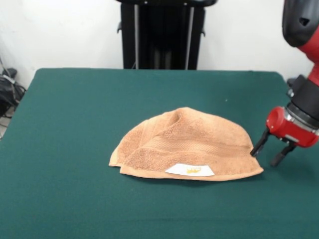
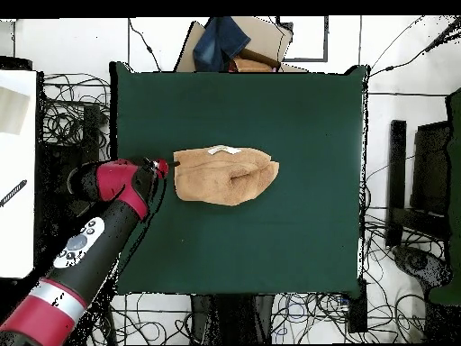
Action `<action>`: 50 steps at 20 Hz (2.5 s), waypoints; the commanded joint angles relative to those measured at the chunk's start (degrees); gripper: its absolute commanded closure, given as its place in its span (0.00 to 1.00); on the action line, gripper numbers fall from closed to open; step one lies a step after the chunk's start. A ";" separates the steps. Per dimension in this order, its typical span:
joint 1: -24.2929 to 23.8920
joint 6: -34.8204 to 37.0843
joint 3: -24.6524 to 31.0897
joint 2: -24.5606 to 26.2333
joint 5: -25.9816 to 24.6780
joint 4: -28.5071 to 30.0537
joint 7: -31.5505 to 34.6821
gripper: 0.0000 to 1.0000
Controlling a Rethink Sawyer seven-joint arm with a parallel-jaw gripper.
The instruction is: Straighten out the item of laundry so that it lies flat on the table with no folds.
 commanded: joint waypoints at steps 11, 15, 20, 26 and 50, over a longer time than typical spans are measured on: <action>-2.61 -11.68 10.72 7.50 0.75 1.05 15.01 0.00; -2.08 -11.31 10.09 8.42 0.92 0.50 15.49 0.00; -1.58 -12.29 10.14 8.37 0.55 1.51 15.42 0.00; -2.16 -14.94 11.26 8.13 -0.70 3.02 13.94 0.00; -4.29 -25.06 16.65 5.20 -6.05 10.27 12.91 0.00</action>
